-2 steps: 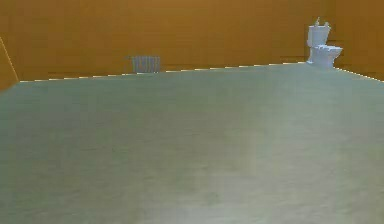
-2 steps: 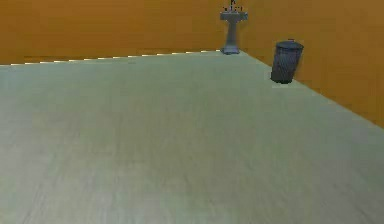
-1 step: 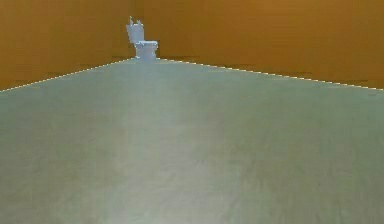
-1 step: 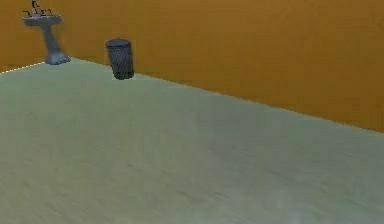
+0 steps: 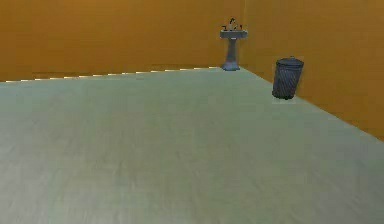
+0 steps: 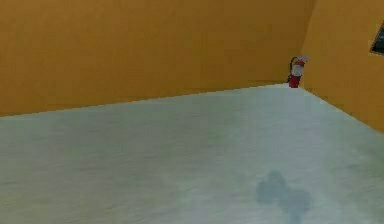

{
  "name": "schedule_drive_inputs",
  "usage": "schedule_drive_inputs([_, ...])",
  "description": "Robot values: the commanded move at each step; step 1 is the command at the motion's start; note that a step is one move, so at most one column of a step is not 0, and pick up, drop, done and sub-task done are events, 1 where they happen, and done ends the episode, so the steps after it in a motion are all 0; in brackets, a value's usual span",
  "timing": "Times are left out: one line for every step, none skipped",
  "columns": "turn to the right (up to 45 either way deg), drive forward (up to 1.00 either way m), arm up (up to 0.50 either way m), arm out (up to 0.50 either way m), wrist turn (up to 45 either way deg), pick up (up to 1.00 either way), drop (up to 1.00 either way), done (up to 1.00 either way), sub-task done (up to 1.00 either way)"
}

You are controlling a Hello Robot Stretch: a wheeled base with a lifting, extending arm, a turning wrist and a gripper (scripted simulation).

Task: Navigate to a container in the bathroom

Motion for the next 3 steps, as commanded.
schedule_drive_inputs([27.0,0.00,0.00,0.00,0.0,0.00,0.00,0.00,0.00])
schedule_drive_inputs([0.0,1.00,0.00,0.00,0.0,0.00,0.00,0.00,0.00])
schedule_drive_inputs([0.0,1.00,0.00,0.00,0.0,0.00,0.00,0.00,0.00])
